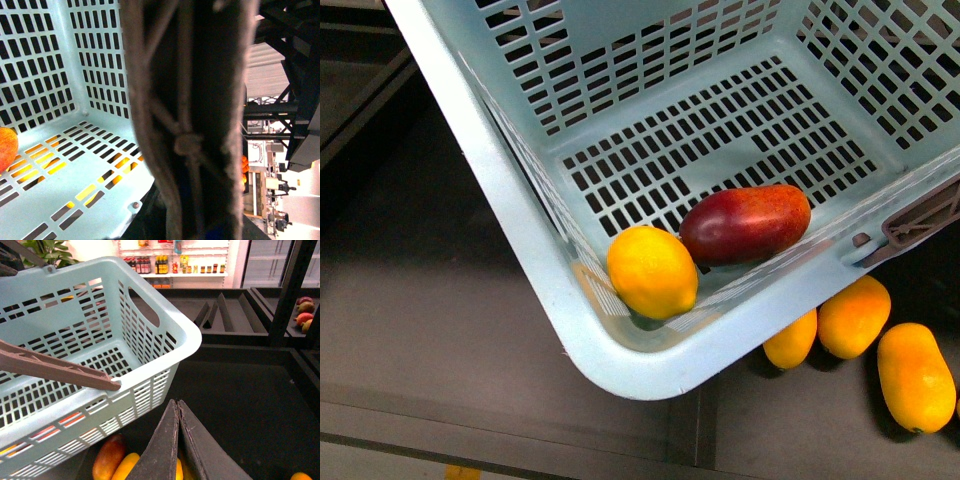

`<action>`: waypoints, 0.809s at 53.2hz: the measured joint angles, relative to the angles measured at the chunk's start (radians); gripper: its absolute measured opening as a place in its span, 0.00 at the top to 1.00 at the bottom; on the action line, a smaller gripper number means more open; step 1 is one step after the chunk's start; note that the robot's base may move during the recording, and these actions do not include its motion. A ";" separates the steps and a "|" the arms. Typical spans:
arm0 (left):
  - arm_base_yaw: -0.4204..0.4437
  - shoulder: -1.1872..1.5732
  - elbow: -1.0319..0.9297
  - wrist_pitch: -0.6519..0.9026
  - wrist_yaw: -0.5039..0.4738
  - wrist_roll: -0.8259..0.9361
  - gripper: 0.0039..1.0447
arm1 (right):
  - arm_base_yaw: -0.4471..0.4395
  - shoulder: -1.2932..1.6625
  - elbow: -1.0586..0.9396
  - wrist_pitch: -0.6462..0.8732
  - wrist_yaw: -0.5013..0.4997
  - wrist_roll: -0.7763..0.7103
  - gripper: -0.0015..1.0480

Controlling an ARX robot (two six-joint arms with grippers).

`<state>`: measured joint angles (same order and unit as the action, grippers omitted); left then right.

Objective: Pick lemon and mango into basket

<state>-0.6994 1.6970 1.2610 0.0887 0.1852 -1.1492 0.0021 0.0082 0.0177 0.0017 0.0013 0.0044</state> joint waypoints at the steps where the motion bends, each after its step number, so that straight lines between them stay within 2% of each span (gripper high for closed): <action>1: 0.000 0.000 0.000 0.000 0.001 -0.001 0.95 | 0.000 -0.001 0.000 0.000 0.000 0.000 0.98; 19: 0.000 0.000 0.000 0.000 0.000 0.000 0.95 | 0.000 -0.002 0.000 0.000 0.000 0.000 0.98; 35: 0.000 0.000 0.000 0.000 -0.002 0.000 0.95 | 0.000 -0.002 0.000 0.000 0.000 -0.001 0.54; 38: -0.018 0.011 0.047 -0.116 -0.150 0.000 0.95 | 0.000 -0.002 0.000 0.000 0.001 -0.001 0.45; 41: -0.034 0.042 0.115 -0.275 -0.371 -0.025 0.95 | 0.000 -0.002 0.000 0.000 -0.002 -0.001 0.35; 43: -0.035 0.056 0.131 -0.312 -0.463 -0.027 0.95 | 0.000 -0.002 0.000 0.000 -0.002 -0.002 0.30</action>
<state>-0.7341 1.7535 1.3922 -0.2237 -0.2775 -1.1759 0.0021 0.0059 0.0177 0.0013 -0.0010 0.0029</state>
